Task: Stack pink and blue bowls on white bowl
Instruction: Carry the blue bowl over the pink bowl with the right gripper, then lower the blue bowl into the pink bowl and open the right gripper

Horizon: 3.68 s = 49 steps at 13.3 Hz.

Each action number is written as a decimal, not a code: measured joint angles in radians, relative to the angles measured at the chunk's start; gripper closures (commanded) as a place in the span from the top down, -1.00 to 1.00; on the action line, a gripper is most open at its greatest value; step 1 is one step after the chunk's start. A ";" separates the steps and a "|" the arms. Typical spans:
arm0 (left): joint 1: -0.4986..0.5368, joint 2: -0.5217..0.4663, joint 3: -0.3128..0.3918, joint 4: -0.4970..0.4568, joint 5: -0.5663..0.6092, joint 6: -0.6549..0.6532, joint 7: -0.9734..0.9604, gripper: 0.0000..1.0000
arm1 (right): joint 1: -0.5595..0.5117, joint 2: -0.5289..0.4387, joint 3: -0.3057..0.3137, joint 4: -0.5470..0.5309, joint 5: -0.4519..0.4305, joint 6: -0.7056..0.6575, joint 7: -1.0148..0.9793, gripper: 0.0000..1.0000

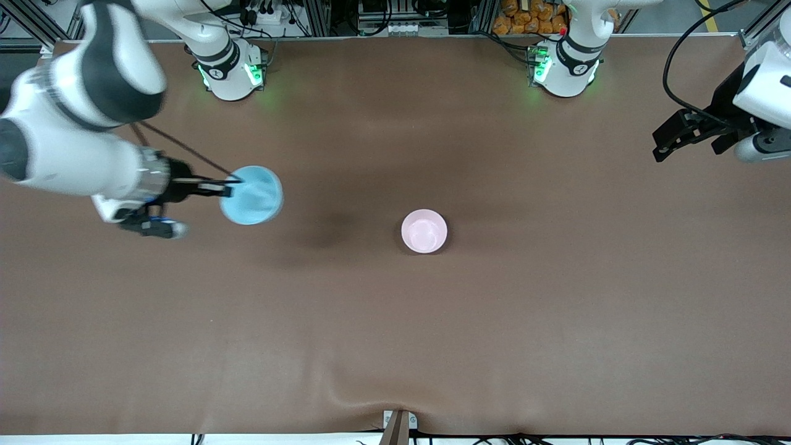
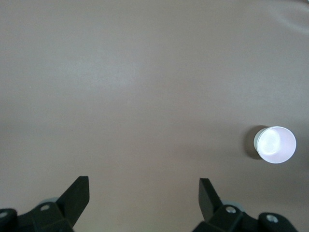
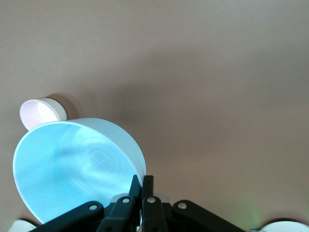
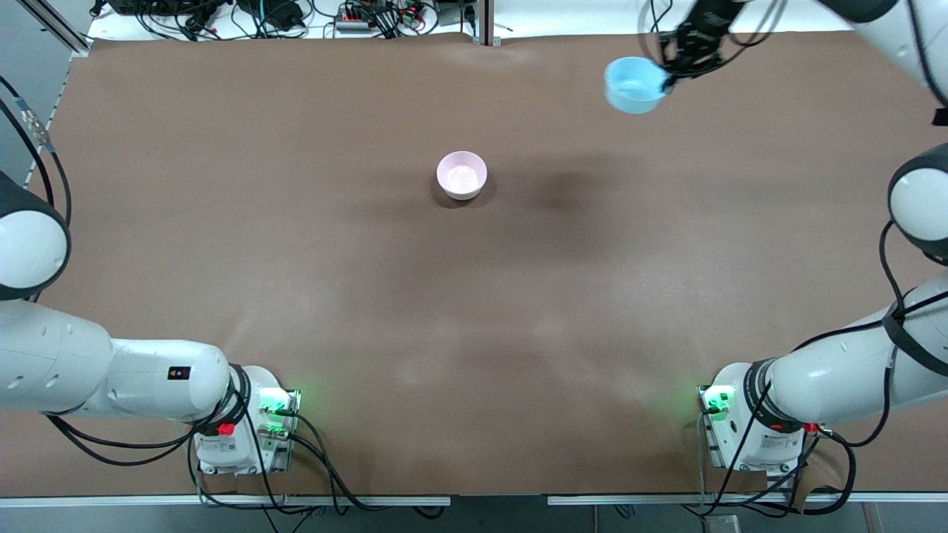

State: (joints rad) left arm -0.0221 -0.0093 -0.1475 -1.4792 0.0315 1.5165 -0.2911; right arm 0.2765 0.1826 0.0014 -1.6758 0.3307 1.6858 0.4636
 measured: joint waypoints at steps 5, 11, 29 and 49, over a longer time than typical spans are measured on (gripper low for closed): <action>0.005 -0.003 0.010 -0.026 -0.016 -0.011 0.001 1.00 | 0.287 0.077 0.000 -0.024 -0.001 0.288 0.425 -1.00; 0.025 -0.004 0.016 -0.028 -0.053 -0.014 0.002 1.00 | 0.443 0.275 -0.003 0.090 -0.001 0.422 0.741 -1.00; 0.032 -0.004 0.017 -0.035 -0.058 -0.014 0.003 1.00 | 0.540 0.529 -0.008 0.191 -0.084 0.620 0.940 -1.00; 0.031 -0.004 0.016 -0.036 -0.058 -0.012 0.003 1.00 | 0.540 0.523 -0.033 0.197 -0.086 0.655 1.003 1.00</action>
State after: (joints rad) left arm 0.0093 -0.0131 -0.1318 -1.5151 -0.0262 1.5040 -0.2884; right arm 0.8161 0.7059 -0.0314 -1.4788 0.2443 2.3407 1.4663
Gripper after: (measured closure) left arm 0.000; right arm 0.348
